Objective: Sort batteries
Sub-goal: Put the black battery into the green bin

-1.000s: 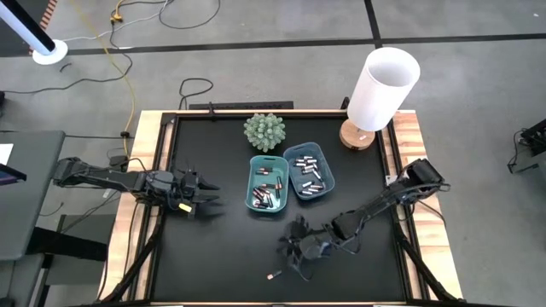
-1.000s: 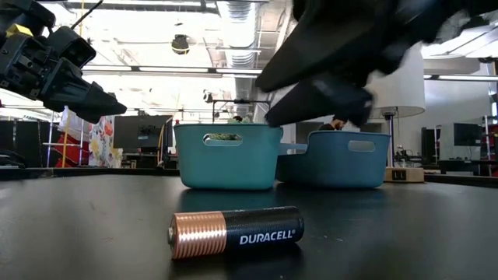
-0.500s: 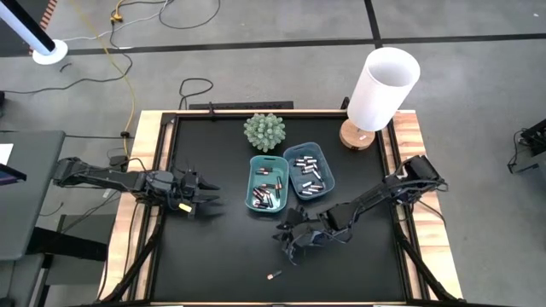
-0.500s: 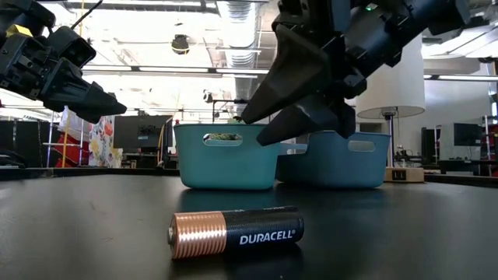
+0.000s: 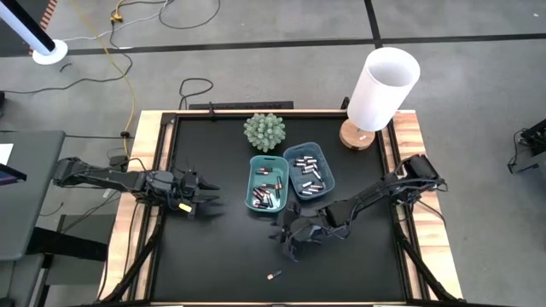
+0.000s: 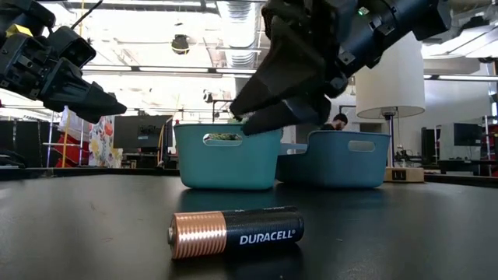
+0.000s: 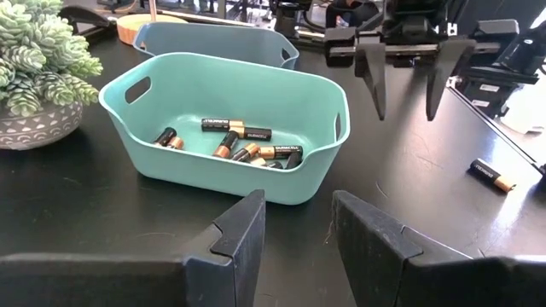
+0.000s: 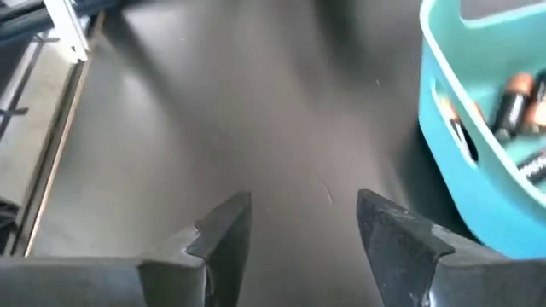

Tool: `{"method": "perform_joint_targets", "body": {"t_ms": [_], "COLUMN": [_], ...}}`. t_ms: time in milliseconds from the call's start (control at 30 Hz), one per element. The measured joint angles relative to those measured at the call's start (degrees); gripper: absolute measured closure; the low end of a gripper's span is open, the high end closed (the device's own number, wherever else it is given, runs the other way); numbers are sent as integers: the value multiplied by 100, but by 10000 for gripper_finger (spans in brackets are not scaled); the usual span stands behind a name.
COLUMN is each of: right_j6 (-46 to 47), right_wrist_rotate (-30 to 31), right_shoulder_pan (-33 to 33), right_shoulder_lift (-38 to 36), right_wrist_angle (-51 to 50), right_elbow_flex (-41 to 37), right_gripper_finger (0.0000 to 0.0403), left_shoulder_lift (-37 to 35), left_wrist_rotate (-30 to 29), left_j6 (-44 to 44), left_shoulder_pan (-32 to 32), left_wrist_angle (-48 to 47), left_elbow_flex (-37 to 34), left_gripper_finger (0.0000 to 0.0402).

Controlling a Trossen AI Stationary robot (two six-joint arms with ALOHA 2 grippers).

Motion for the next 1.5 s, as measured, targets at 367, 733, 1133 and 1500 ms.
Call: {"method": "perform_joint_targets", "body": {"t_ms": [367, 733, 1133, 1500], "right_j6": [-1312, -1516, -1497, -1529], "right_wrist_rotate": [15, 46, 21, -209], "right_shoulder_pan": [275, 465, 1067, 1088], "right_shoulder_lift": [0, 0, 581, 1928], "right_wrist_angle": [922, 450, 1006, 1808], "right_elbow_flex": [1, 0, 0, 856], "right_gripper_finger": [183, 183, 183, 184], "left_shoulder_lift": [1, 0, 0, 0], "left_wrist_rotate": [0, 0, 0, 0], "left_j6": [0, 0, 1, 2], "left_shoulder_pan": [1, -1, 0, 1], "left_wrist_angle": [0, 0, 0, 0], "left_elbow_flex": [0, 0, 0, 0], "left_gripper_finger": [265, 265, 265, 265]}}
